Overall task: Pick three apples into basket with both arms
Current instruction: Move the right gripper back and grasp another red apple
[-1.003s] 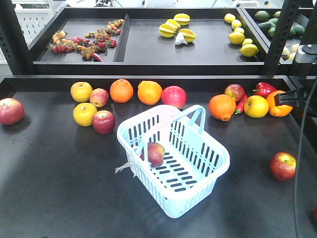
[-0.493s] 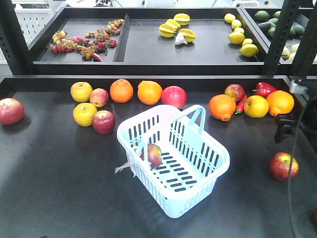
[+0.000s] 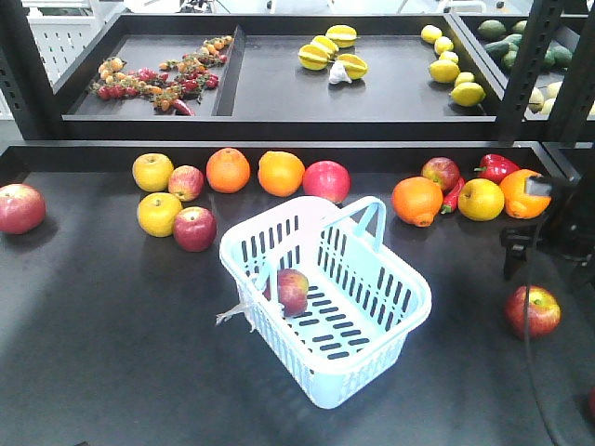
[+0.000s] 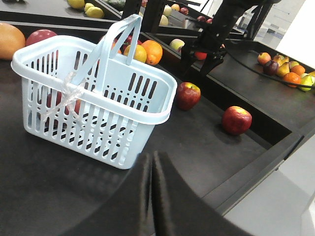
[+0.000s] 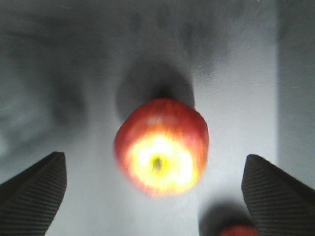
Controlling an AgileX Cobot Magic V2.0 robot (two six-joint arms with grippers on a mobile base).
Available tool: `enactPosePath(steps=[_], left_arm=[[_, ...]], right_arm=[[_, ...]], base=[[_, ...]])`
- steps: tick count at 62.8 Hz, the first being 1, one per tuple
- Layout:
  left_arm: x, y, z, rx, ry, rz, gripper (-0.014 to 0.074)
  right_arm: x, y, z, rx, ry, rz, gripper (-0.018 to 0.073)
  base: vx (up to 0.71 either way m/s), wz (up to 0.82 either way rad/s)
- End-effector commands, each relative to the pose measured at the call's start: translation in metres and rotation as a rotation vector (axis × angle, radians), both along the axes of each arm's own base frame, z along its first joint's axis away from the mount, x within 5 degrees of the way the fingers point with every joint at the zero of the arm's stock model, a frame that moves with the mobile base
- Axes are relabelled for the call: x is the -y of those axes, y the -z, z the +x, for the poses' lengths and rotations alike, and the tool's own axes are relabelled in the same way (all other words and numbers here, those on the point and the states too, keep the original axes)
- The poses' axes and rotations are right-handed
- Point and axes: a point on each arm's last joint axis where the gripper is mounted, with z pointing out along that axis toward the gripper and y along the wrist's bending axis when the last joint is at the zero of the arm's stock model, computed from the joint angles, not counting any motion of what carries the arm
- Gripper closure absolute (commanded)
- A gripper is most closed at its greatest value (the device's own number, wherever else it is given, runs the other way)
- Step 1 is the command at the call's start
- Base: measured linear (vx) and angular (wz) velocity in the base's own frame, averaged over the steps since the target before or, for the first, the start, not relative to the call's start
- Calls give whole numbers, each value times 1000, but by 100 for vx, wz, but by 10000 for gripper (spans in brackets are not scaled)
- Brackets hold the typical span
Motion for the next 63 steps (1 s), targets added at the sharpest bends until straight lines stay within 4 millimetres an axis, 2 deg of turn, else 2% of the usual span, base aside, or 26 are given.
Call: enactPosePath(steps=[1,12,21,27,32,39,47,63], left_arm=[[-1,-11,3,1,-29,-54,603],[-1,-11,3,1,-29,-54,603],[-1,-11,3,1,-29,-54,603],[-1,-11,3,1,-29,-54,603],[-1,-11,3,1,-29,-54,603],[-1,-11,3,1,-29,-54,603],[-1,-11,3,1,-30,-54,603],[-1,-11,3,1,-30,-54,603]], right_arm=[[3,-14,5,38,1,-18,-122],[4,17,7,-25,1,-4,-111],[3,31,7,-56,3,8,-76],[3,30,7,-55,10,11,6],[3,24,8,-46,10,13,123],[2,6,7,-12,1,14,348],[-2,-29,4,61,-37,38,573],[-19,-115,-20,217,-104,117,567]], base=[[0,0],[0,0],[0,0],[0,0],[0,0],[0,0],[0,0],[0,0]])
